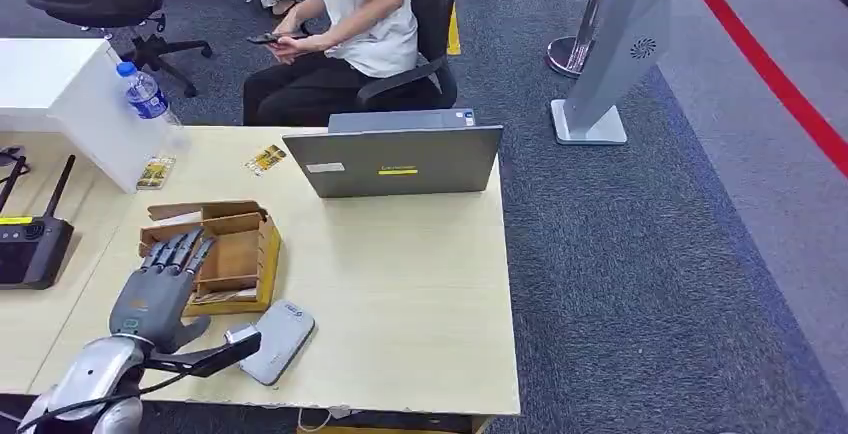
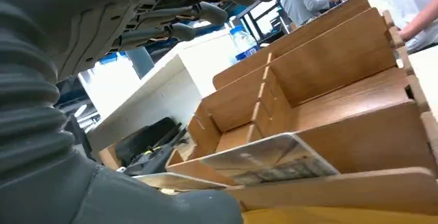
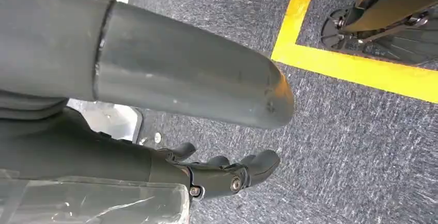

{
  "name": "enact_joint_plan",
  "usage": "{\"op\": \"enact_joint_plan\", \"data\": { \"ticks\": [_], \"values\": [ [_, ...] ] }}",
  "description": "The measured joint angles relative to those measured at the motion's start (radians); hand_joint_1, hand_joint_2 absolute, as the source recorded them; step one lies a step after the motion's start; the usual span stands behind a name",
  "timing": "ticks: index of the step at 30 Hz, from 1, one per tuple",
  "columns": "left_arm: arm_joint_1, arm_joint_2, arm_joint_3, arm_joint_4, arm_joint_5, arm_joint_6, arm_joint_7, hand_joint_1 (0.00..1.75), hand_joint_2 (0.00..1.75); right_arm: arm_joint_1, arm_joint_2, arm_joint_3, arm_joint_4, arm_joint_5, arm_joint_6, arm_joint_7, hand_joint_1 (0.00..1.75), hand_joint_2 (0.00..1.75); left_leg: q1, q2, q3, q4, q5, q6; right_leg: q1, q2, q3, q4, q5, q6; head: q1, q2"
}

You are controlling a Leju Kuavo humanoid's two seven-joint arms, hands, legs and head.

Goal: Pass the card to the sensor for recognition and then transmit it.

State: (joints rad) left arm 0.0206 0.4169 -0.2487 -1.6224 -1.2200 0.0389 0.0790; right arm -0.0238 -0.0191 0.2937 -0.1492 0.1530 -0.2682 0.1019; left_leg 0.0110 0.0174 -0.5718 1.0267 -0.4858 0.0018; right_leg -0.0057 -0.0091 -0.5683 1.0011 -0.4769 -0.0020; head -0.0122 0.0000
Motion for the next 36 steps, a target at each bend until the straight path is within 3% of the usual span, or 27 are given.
{"op": "enact_joint_plan", "data": {
  "ticks": [11, 12, 30, 36],
  "values": [
    [-0.032, -0.052, 0.000, 0.066, -0.019, -0.005, -0.002, 0.00, 1.75, -0.002, 0.000, 0.017, 0.000, 0.003, 0.000, 0.007, 0.00, 0.00, 0.000, 0.000, 0.000, 0.000, 0.000, 0.000, 0.000, 0.000, 0.000, 0.000, 0.000, 0.000, 0.000, 0.000],
    [-0.034, -0.056, 0.000, 0.067, -0.021, -0.005, -0.003, 1.75, 1.75, -0.002, 0.000, 0.018, 0.000, 0.005, 0.000, 0.009, 0.00, 0.00, 0.000, 0.000, 0.000, 0.000, 0.000, 0.000, 0.000, 0.000, 0.000, 0.000, 0.000, 0.000, 0.000, 0.000],
    [-0.044, -0.072, -0.001, 0.090, 0.027, -0.016, -0.042, 1.75, 1.75, -0.004, -0.002, 0.024, 0.000, 0.005, 0.003, 0.008, 0.00, 0.00, 0.000, 0.000, 0.000, 0.000, 0.000, 0.000, 0.000, 0.000, 0.000, 0.000, 0.000, 0.000, 0.000, 0.000],
    [-0.045, -0.080, -0.001, 0.092, 0.023, 0.023, -0.047, 1.75, 1.75, -0.004, -0.003, 0.024, 0.000, 0.001, 0.003, 0.008, 0.00, 0.00, 0.000, 0.000, 0.000, 0.000, 0.000, 0.000, 0.000, 0.000, 0.000, 0.000, 0.000, 0.000, 0.000, 0.000]
  ]
}}
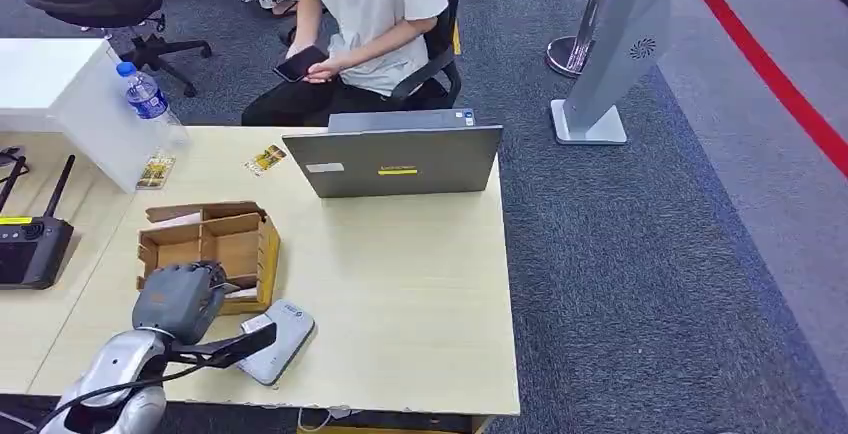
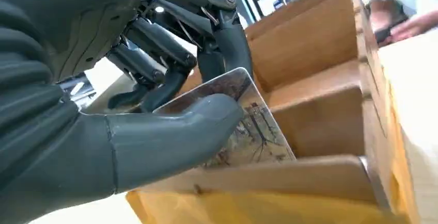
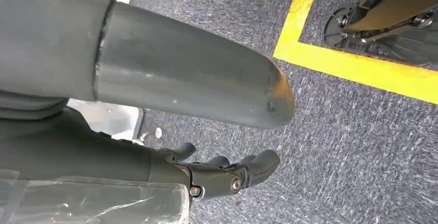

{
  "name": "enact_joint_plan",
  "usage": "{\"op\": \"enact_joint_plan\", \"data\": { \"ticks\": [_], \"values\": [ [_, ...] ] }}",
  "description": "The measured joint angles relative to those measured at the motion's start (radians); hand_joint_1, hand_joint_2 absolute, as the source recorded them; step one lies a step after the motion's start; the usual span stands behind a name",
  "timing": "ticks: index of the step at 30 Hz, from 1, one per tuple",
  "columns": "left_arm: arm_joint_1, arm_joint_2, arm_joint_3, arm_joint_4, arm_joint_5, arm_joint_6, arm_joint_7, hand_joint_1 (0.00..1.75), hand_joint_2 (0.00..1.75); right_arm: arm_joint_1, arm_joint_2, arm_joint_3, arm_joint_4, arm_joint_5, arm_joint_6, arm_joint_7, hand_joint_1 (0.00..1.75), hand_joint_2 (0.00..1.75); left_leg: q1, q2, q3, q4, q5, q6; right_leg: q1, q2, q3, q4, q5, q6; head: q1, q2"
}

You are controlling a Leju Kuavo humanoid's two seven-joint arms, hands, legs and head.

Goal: Pass the card to the sensor for recognition and then transmit it.

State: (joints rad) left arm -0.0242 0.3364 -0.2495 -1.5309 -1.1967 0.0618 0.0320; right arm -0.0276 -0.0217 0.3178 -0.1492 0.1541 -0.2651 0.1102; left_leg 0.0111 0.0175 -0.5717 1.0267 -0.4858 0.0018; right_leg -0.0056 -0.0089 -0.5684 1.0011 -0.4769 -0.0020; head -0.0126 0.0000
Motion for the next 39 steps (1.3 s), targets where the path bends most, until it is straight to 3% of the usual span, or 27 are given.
{"op": "enact_joint_plan", "data": {
  "ticks": [6, 17, 20, 23, 26, 31, 35, 39],
  "values": [
    [0.011, -0.004, 0.000, -0.043, 0.011, 0.039, -0.023, 1.75, 1.75, 0.001, 0.000, 0.000, 0.001, -0.010, -0.004, -0.003, 0.00, 0.00, 0.000, 0.000, 0.000, 0.000, 0.000, 0.000, 0.000, 0.000, 0.000, 0.000, 0.000, 0.000, 0.000, 0.000],
    [0.060, 0.080, 0.000, -0.372, 0.094, 0.065, -0.082, 1.75, 1.75, 0.005, 0.000, 0.000, 0.014, -0.046, -0.018, -0.017, 0.00, 0.00, 0.000, 0.000, 0.000, 0.000, 0.000, 0.000, 0.000, 0.000, 0.000, 0.000, 0.000, 0.000, 0.000, 0.000],
    [0.025, 0.108, 0.000, -0.450, 0.137, 0.029, -0.070, 1.75, 1.75, 0.006, 0.000, 0.001, 0.017, -0.053, -0.017, -0.019, 0.00, 0.00, 0.000, -0.001, 0.000, 0.000, 0.001, 0.000, 0.000, -0.001, 0.000, 0.000, 0.000, 0.000, 0.000, 0.000],
    [-0.084, 0.109, 0.000, -0.454, 0.126, -0.040, -0.016, 1.75, 1.75, 0.003, 0.000, 0.016, 0.018, -0.040, -0.013, -0.020, 0.00, 0.00, 0.000, -0.004, -0.001, 0.000, 0.003, 0.000, 0.000, -0.004, 0.000, 0.000, 0.001, 0.000, 0.000, 0.000],
    [-0.226, 0.098, -0.005, -0.411, 0.055, -0.043, 0.000, 1.75, 1.75, -0.002, 0.000, 0.037, 0.018, -0.014, 0.003, -0.013, 0.00, 0.00, 0.000, -0.004, -0.001, 0.000, 0.005, 0.000, 0.000, -0.004, 0.000, 0.000, 0.003, 0.000, 0.000, 0.000],
    [-0.433, 0.047, -0.032, -0.196, -0.082, -0.011, 0.032, 1.75, 1.75, -0.010, 0.000, 0.084, 0.016, 0.023, 0.030, 0.011, 0.00, 0.00, 0.000, -0.004, -0.001, 0.000, 0.007, 0.000, 0.000, -0.004, 0.000, 0.000, 0.006, -0.001, 0.001, 0.000],
    [-0.545, 0.003, -0.058, -0.032, -0.128, -0.010, 0.040, 1.75, 1.75, -0.013, 0.000, 0.107, 0.012, 0.033, 0.040, 0.023, 0.00, 0.00, 0.000, -0.003, -0.001, 0.001, 0.008, 0.000, 0.000, -0.003, -0.001, 0.000, 0.007, 0.000, 0.000, 0.000],
    [-0.607, -0.022, -0.080, 0.064, -0.142, -0.017, 0.043, 1.75, 1.75, -0.014, 0.000, 0.122, 0.009, 0.034, 0.045, 0.025, 0.00, 0.00, 0.000, -0.002, -0.001, 0.001, 0.008, 0.000, 0.000, -0.002, -0.001, 0.000, 0.007, 0.000, 0.001, 0.000]
  ]
}}
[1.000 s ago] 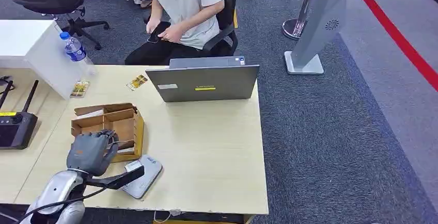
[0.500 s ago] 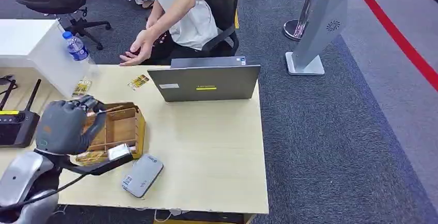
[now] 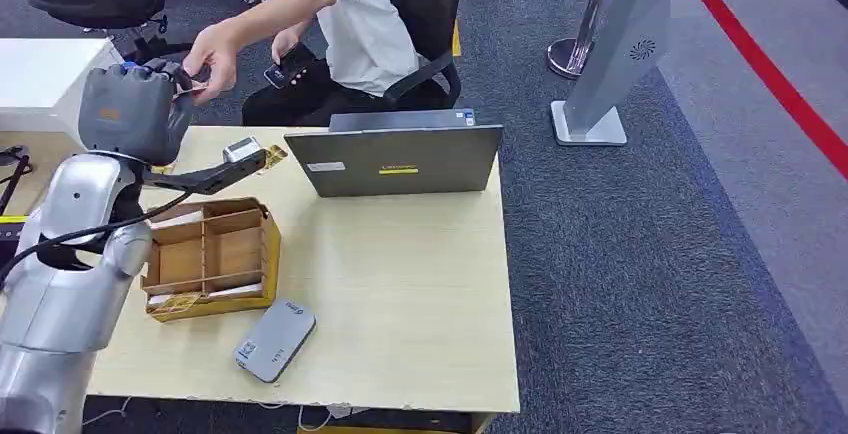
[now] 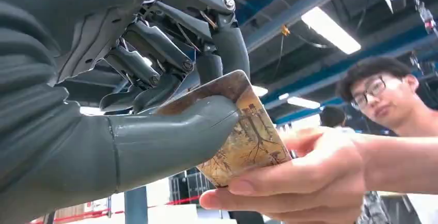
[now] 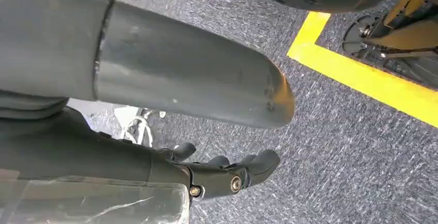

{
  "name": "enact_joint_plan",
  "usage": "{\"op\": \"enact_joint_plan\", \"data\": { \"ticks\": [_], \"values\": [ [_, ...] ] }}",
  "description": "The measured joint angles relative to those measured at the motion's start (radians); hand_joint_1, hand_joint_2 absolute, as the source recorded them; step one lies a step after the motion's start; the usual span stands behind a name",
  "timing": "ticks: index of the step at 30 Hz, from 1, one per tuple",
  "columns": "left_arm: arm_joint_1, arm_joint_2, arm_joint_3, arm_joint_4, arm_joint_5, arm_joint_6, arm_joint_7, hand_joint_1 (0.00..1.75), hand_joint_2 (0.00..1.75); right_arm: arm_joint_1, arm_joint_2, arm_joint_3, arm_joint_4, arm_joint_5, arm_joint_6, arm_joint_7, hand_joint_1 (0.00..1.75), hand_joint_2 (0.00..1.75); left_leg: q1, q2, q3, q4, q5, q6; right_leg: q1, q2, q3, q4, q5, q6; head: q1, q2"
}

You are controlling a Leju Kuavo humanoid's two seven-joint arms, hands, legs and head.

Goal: Pass the card to the sensor for recognition and then transmit it.

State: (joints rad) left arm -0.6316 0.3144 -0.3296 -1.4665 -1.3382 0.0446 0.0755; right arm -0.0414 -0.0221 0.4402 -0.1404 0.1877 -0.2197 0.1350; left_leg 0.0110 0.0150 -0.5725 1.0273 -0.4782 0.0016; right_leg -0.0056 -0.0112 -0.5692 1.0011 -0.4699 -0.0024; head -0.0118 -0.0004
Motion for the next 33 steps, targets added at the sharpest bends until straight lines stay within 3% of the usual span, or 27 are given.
{"op": "enact_joint_plan", "data": {
  "ticks": [5, 6, 15, 22, 25, 28, 33],
  "values": [
    [-0.017, -0.016, -0.009, 0.048, 0.011, -0.005, 0.007, 1.75, 1.75, 0.000, 0.000, 0.006, -0.001, 0.001, 0.003, 0.008, 0.00, 0.00, 0.000, 0.001, 0.000, 0.000, 0.000, 0.000, 0.000, 0.001, -0.001, 0.000, 0.000, 0.000, 0.000, 0.000],
    [-0.017, -0.019, -0.010, 0.054, 0.020, -0.014, 0.011, 0.00, 1.75, 0.000, 0.000, 0.010, -0.001, 0.001, 0.003, 0.008, 0.00, 0.00, 0.000, 0.001, -0.001, 0.000, 0.000, 0.000, 0.000, 0.002, -0.001, 0.000, 0.000, 0.000, 0.000, 0.000],
    [0.020, -0.024, -0.005, 0.072, 0.117, 0.008, 0.009, 0.00, 1.75, 0.002, 0.000, 0.018, -0.001, -0.002, -0.002, 0.008, 0.00, 0.00, 0.000, 0.001, -0.002, 0.000, 0.000, 0.000, 0.000, 0.002, -0.002, 0.000, 0.000, 0.000, 0.000, 0.000],
    [0.136, -0.023, 0.084, 0.023, 0.294, 0.055, -0.048, 0.00, 1.75, 0.008, 0.000, 0.020, 0.000, -0.002, 0.001, 0.011, 0.00, 0.00, 0.000, 0.001, -0.002, 0.000, 0.000, 0.000, 0.000, 0.002, -0.002, 0.000, 0.000, 0.000, 0.000, 0.000],
    [0.201, -0.023, 0.156, -0.004, 0.440, 0.062, -0.107, 0.00, 1.75, 0.011, 0.000, 0.020, 0.000, -0.010, -0.006, 0.010, 0.00, 0.00, 0.000, 0.002, -0.002, -0.001, 0.000, 0.000, 0.000, 0.003, -0.002, 0.000, 0.000, 0.000, 0.000, 0.000],
    [0.302, -0.023, 0.275, -0.054, 0.654, 0.053, -0.211, 0.00, 1.75, 0.015, 0.000, 0.020, 0.001, -0.026, -0.017, 0.007, 0.00, 0.00, 0.000, 0.004, -0.002, -0.001, -0.001, -0.001, 0.000, 0.005, -0.003, 0.000, 0.000, 0.000, 0.000, 0.000],
    [0.481, -0.030, 0.545, -0.119, 1.022, -0.057, -0.350, 0.00, 1.75, 0.024, 0.000, 0.020, 0.006, -0.062, -0.037, -0.011, 0.00, 0.00, 0.000, 0.008, -0.002, -0.002, -0.002, -0.002, 0.000, 0.008, -0.004, 0.001, -0.001, -0.001, 0.000, 0.000]
  ]
}}
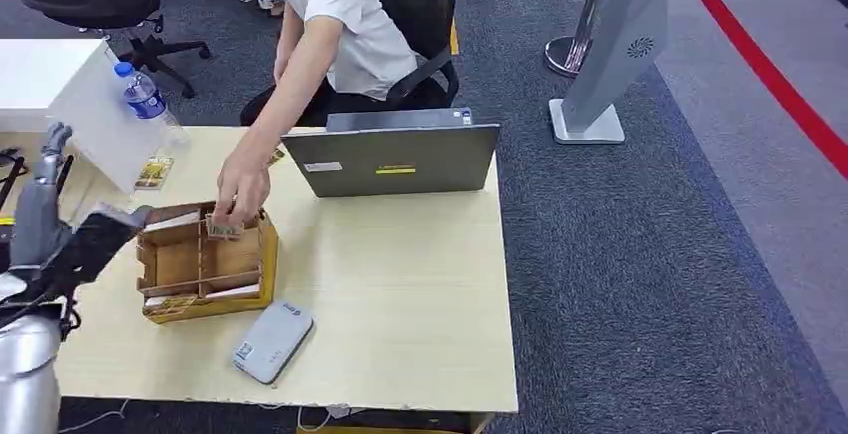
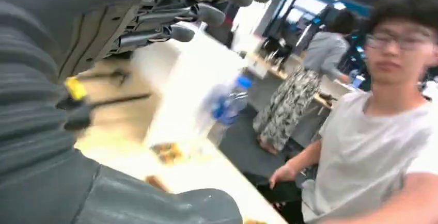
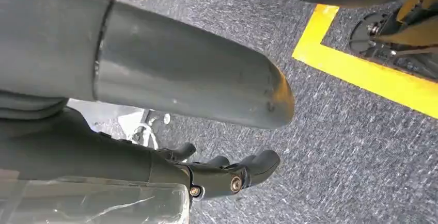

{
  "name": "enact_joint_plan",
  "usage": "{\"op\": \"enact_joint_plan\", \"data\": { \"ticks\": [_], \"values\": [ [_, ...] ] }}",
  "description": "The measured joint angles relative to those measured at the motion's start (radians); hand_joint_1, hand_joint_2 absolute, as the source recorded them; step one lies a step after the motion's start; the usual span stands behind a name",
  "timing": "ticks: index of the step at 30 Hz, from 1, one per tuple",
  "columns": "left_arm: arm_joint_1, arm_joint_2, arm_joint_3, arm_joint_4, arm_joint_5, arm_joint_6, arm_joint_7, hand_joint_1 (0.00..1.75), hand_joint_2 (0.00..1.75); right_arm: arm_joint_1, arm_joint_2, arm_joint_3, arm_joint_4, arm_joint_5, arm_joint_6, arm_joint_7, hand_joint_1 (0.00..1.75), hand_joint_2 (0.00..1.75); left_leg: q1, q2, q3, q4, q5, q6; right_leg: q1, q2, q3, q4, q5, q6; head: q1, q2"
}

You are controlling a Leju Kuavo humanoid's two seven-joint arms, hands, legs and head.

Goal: Pass the card to the sensor for recognition and then transmit it.

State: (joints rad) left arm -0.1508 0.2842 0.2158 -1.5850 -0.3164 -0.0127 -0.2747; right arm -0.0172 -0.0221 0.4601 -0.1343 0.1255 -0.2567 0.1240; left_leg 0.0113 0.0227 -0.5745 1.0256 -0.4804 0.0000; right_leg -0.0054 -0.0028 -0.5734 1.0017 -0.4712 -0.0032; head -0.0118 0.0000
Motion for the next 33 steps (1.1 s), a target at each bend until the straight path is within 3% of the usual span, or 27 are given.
{"op": "enact_joint_plan", "data": {
  "ticks": [3, 5, 8, 9, 13, 14, 17, 20, 21, 25, 30, 33],
  "values": [
    [0.083, -0.006, 0.216, 0.029, 0.219, -0.123, -0.014, 0.00, 1.75, 0.006, 0.000, 0.000, 0.006, -0.014, -0.010, -0.002, 0.00, 0.00, 0.000, 0.000, -0.001, -0.001, 0.000, 0.000, 0.000, 0.000, -0.001, 0.000, -0.001, 0.000, 0.000, 0.000],
    [0.106, -0.005, 0.361, 0.109, 0.309, -0.213, -0.044, 0.00, 1.75, 0.008, -0.001, 0.000, 0.011, -0.017, -0.015, -0.007, 0.00, 0.00, 0.001, 0.000, -0.001, -0.001, -0.001, -0.001, 0.001, 0.000, -0.001, 0.000, -0.002, -0.001, 0.000, 0.000],
    [0.118, 0.008, 0.597, 0.291, 0.438, -0.338, -0.029, 0.00, 1.75, 0.007, -0.007, 0.003, 0.014, -0.014, -0.039, -0.014, 0.00, 0.00, 0.001, 0.000, -0.002, -0.001, -0.001, -0.001, 0.002, 0.000, -0.001, 0.000, -0.002, -0.002, 0.000, 0.000],
    [0.119, 0.018, 0.657, 0.355, 0.460, -0.347, -0.029, 0.00, 0.00, 0.006, -0.012, 0.007, 0.014, -0.012, -0.045, -0.014, 0.00, 0.00, 0.001, 0.000, -0.002, -0.001, -0.001, -0.001, 0.002, 0.000, -0.001, 0.000, -0.002, -0.002, -0.001, 0.000],
    [0.119, 0.029, 0.872, 0.652, 0.469, -0.309, -0.037, 0.00, 0.00, 0.005, -0.031, 0.027, 0.014, -0.012, -0.052, -0.026, 0.00, 0.00, 0.001, -0.004, -0.002, -0.001, -0.001, 0.000, 0.001, -0.005, 0.000, 0.000, -0.003, 0.000, 0.000, 0.000],
    [0.118, 0.027, 0.905, 0.724, 0.461, -0.284, -0.036, 0.00, 1.75, 0.003, -0.035, 0.032, 0.014, -0.012, -0.050, -0.032, 0.00, 0.00, 0.000, -0.005, -0.002, -0.001, -0.001, 0.000, 0.000, -0.007, 0.000, 0.000, -0.004, 0.001, 0.001, 0.000],
    [0.120, -0.012, 0.987, 0.937, 0.460, -0.195, 0.021, 0.00, 1.75, -0.008, -0.045, 0.056, 0.014, 0.008, -0.036, -0.029, 0.00, 0.00, -0.001, -0.008, -0.002, -0.001, -0.002, 0.001, -0.001, -0.009, 0.002, -0.001, -0.004, 0.001, 0.000, 0.000],
    [0.120, -0.074, 1.023, 1.065, 0.417, -0.087, 0.066, 0.00, 1.75, -0.016, -0.049, 0.081, 0.014, 0.025, -0.024, -0.014, 0.00, 0.00, -0.001, -0.009, -0.002, 0.001, -0.002, 0.002, -0.001, -0.010, 0.003, -0.002, -0.004, 0.003, -0.002, 0.000],
    [0.119, -0.090, 1.024, 1.098, 0.402, -0.062, 0.076, 0.00, 1.75, -0.018, -0.050, 0.087, 0.014, 0.028, -0.023, -0.010, 0.00, 1.75, -0.002, -0.009, -0.002, 0.001, -0.002, 0.002, -0.001, -0.010, 0.003, -0.002, -0.004, 0.003, 0.002, 0.000],
    [0.110, -0.156, 1.019, 1.208, 0.288, 0.005, 0.186, 0.00, 1.75, -0.025, -0.051, 0.115, 0.014, 0.043, -0.031, 0.002, 0.00, 1.75, -0.002, -0.009, -0.001, 0.001, -0.003, 0.003, -0.002, -0.009, 0.003, -0.002, -0.003, 0.004, 0.001, 0.000],
    [0.105, -0.222, 0.962, 1.277, 0.162, -0.039, 0.194, 0.00, 1.75, -0.033, -0.050, 0.142, 0.012, 0.045, -0.047, -0.001, 0.00, 1.75, -0.001, -0.009, 0.000, 0.001, -0.002, 0.003, -0.001, -0.009, 0.004, -0.002, -0.003, 0.004, 0.001, 0.000],
    [0.115, -0.242, 0.862, 1.285, 0.139, -0.055, 0.190, 0.00, 1.75, -0.024, -0.047, 0.125, -0.003, 0.036, -0.025, -0.014, 0.00, 1.75, -0.001, -0.009, 0.000, 0.001, -0.002, 0.003, -0.001, -0.009, 0.004, -0.002, -0.003, 0.004, -0.001, 0.000]
  ]
}}
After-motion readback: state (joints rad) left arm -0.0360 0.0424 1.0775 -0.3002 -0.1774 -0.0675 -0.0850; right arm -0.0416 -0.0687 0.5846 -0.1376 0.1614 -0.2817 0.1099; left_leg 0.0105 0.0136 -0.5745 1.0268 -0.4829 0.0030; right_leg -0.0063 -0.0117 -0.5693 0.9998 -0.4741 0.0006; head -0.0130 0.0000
